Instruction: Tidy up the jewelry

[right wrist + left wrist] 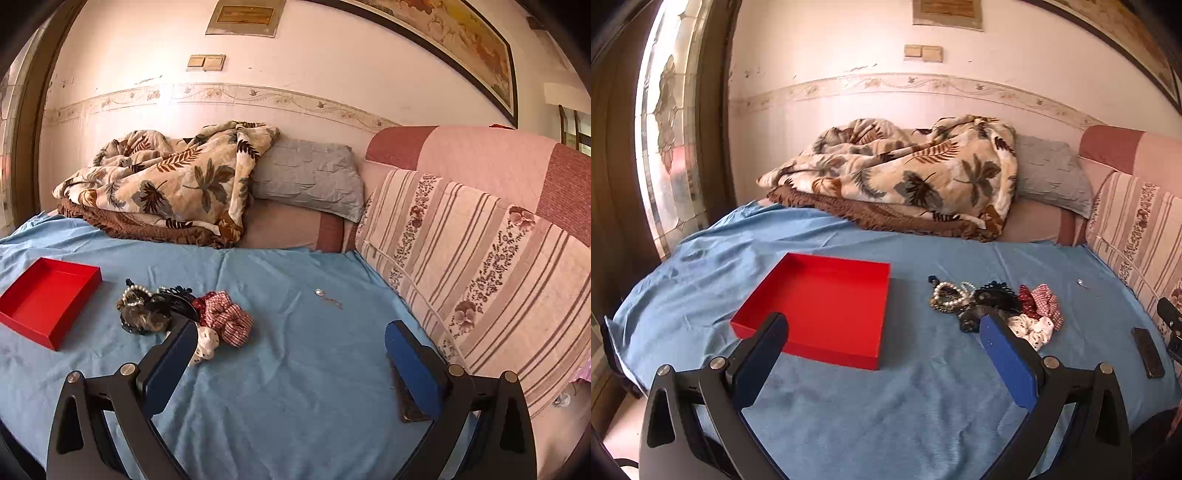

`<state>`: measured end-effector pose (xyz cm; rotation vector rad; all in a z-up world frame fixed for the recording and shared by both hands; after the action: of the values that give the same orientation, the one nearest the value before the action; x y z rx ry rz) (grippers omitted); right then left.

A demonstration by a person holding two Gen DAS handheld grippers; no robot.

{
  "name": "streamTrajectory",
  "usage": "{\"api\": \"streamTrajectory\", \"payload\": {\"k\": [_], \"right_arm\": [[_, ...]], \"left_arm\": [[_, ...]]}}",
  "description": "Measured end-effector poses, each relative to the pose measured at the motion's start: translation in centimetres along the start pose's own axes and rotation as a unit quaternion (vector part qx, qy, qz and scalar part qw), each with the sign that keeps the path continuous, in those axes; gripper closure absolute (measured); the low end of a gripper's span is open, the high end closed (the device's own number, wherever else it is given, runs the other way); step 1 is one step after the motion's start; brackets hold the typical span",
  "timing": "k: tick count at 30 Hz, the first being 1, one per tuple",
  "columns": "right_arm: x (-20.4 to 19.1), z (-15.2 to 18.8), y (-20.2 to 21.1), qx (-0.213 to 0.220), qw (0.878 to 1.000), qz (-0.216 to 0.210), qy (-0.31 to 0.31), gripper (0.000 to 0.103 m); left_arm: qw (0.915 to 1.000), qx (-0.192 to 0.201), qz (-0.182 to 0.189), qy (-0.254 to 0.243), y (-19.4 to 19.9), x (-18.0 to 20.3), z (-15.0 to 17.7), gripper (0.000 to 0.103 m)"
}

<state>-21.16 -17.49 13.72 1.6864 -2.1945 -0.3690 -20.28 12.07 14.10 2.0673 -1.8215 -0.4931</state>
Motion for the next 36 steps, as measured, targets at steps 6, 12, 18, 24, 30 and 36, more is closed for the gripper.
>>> {"api": "streamTrajectory", "payload": {"k": [6, 12, 18, 24, 30, 36], "right_arm": [[1.2, 0.0, -1.2, -0.018, 0.999, -0.016, -0.028, 0.0], [1.4, 1.2, -4.8, -0.067, 0.994, -0.039, -0.071, 0.0], [1.4, 3.0, -7.1, -0.094, 0.992, -0.046, -0.076, 0.0], [1.1, 3.9, -9.6, -0.123, 0.987, -0.058, -0.088, 0.0], [-0.9, 3.7, -11.6, -0.133, 0.986, -0.074, -0.069, 0.0], [-2.5, 2.9, -13.6, -0.134, 0.983, -0.101, -0.071, 0.0]], "left_arm": [[0.9998, -0.004, -0.004, -0.017, -0.3, 0.9, 0.2, 0.0], [0.9994, -0.015, -0.02, -0.023, -1.9, 0.8, 0.4, 0.0], [0.9983, -0.033, -0.015, -0.046, -4.0, 2.0, 0.9, 0.0], [0.9976, -0.043, -0.005, -0.053, -5.5, 2.8, 1.5, 0.0], [0.9963, -0.062, -0.008, -0.059, -7.3, 2.7, 2.5, 0.0], [0.9961, -0.07, -0.008, -0.054, -8.6, 2.3, 2.1, 0.0]]}}
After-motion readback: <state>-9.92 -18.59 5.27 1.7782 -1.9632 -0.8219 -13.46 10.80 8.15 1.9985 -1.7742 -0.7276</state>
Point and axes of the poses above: each gripper's, at about its wrist camera, not at the fingertips, and y roughly against the way its jaws point, x to its right, z to its underside, the point moved 7 cm from there along -y, roughly the way its jaws point, and after that the axes turned 3 degrees about -y, right-handed, at the moved point
